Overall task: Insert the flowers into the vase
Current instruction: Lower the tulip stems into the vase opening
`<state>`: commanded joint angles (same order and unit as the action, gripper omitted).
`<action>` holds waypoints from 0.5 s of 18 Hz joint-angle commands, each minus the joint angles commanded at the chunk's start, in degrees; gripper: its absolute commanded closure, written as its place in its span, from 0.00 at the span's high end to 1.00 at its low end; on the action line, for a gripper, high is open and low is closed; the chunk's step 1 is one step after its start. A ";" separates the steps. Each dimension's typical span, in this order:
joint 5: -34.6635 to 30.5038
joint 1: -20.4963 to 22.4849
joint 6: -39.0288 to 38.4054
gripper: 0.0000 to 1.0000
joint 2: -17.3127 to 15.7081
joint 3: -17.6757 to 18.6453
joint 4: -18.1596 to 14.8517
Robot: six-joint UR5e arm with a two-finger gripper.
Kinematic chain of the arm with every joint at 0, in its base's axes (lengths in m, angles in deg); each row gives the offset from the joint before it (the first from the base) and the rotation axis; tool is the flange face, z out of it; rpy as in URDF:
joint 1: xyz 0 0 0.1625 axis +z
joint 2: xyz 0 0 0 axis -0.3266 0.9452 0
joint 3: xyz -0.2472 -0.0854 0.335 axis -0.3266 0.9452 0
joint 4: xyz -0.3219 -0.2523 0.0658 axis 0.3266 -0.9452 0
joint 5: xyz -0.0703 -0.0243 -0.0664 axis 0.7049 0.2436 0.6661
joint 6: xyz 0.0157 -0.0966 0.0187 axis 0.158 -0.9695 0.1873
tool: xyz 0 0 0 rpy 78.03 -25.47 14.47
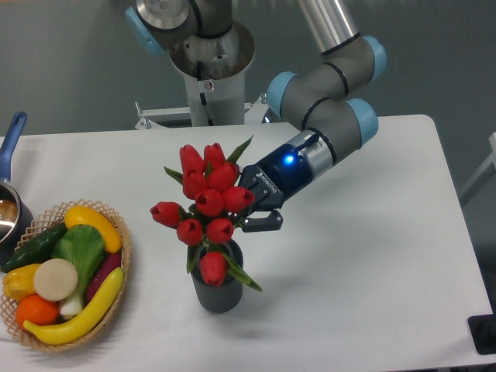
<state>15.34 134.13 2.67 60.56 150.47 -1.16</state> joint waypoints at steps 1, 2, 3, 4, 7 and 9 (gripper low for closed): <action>0.00 0.00 0.26 0.25 0.27 0.00 0.00; 0.00 0.00 0.79 0.25 0.70 0.00 0.00; -0.09 0.00 1.23 0.26 0.97 -0.09 0.00; -0.09 0.00 1.58 0.26 1.41 -0.09 0.00; -0.09 0.09 3.95 0.26 2.72 -0.09 0.00; -0.18 0.61 5.44 0.26 3.78 0.00 -0.09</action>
<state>15.16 134.74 8.11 64.33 150.47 -1.24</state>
